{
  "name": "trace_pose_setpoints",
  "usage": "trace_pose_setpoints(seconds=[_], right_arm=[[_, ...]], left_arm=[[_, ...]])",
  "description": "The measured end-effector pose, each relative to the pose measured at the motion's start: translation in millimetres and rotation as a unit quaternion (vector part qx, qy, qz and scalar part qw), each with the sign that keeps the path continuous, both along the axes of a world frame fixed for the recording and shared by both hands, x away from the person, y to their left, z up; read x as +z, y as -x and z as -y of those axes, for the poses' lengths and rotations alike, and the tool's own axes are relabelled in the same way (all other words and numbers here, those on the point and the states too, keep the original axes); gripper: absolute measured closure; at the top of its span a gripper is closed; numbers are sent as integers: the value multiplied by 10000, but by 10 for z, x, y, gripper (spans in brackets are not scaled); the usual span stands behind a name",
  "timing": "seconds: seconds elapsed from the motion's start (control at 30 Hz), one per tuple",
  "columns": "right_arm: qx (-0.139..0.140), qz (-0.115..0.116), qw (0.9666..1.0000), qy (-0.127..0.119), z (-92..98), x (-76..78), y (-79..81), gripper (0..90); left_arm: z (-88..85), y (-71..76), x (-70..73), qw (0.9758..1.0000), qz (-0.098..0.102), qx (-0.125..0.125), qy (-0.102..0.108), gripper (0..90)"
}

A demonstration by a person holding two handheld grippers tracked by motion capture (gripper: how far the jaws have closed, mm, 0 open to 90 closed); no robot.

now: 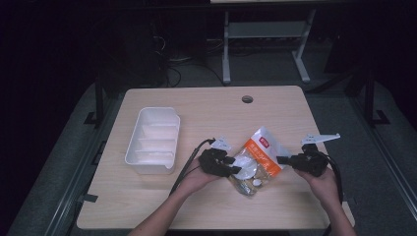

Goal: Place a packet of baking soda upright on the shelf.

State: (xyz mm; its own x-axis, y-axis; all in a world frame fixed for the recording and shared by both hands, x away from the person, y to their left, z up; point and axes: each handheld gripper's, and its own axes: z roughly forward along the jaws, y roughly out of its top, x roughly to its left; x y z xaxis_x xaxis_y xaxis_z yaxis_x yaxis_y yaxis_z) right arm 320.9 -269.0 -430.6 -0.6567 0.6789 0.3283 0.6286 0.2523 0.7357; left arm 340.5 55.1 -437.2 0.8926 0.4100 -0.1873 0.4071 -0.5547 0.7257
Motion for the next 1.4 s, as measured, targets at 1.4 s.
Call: trace_pose_setpoints(seconds=[1.4], right_arm=[[1366, 1439, 9785, 565, -716, 1131, 215, 900]], left_arm=[[-416, -34, 135, 9922, -46, -62, 1245, 469]])
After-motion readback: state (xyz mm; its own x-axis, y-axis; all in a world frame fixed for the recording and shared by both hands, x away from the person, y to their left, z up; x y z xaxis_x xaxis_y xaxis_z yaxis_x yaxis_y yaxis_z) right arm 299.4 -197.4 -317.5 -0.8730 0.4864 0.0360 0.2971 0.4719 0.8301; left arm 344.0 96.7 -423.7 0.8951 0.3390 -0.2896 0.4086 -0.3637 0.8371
